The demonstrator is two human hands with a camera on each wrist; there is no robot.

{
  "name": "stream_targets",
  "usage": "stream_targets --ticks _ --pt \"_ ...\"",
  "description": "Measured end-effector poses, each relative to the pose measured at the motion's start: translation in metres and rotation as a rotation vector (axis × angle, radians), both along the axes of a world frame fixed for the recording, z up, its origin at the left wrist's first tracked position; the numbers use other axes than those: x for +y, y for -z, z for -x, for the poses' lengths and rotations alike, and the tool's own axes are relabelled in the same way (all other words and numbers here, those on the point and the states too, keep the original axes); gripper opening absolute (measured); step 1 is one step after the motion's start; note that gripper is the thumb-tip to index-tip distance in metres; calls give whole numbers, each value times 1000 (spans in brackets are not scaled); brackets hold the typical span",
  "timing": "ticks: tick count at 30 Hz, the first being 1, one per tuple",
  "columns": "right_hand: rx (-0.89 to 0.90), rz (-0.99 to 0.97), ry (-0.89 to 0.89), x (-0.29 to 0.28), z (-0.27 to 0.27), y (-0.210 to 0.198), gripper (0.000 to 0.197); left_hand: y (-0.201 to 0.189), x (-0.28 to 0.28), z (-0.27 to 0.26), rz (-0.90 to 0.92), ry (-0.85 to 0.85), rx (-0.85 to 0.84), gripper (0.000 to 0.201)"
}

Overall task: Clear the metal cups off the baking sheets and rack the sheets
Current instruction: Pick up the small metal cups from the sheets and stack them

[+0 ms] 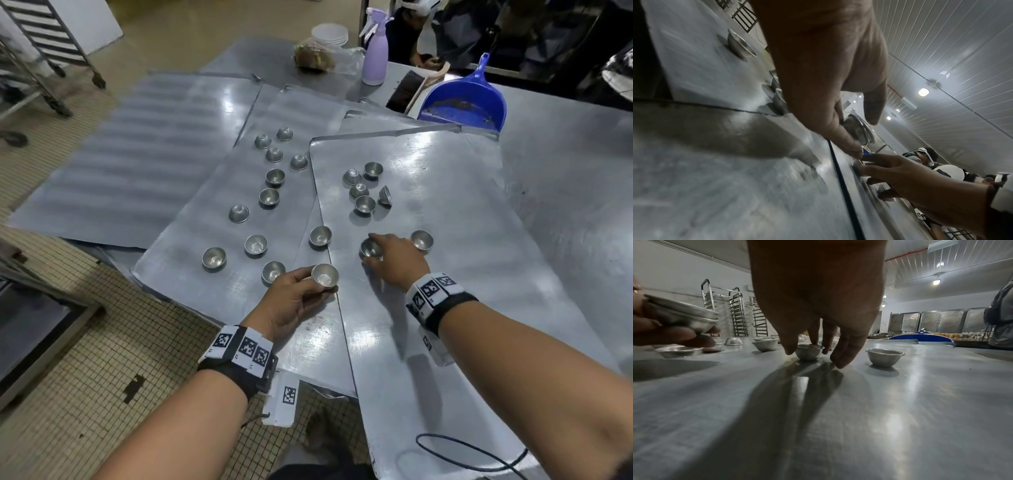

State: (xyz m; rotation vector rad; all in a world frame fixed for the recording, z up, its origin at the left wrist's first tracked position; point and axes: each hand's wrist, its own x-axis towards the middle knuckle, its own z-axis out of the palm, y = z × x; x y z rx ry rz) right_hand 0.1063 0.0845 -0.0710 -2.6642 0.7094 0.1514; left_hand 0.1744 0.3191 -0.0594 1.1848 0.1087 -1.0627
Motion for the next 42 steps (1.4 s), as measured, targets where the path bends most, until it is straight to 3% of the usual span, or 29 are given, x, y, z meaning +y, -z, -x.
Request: stream_targets --ticks 6,12,16,21,34,42 --pt "-35 -89 67 7 11 0 58 4 1 0 -52 66 -74 36" --pt "-352 -408 123 31 31 -16 57 3 -4 5 -66 128 -137 38" --pt "-370 -489 41 47 38 -31 56 -3 -10 10 -48 159 -158 44" --pt "-303 -453 -45 51 44 -28 64 -15 -20 14 -34 196 -166 42" --pt "-307 -523 -25 43 53 -26 74 -11 -34 16 17 190 -113 25" --pt "-316 -145 345 -28 51 -15 47 -1 -33 12 -42 135 -77 31"
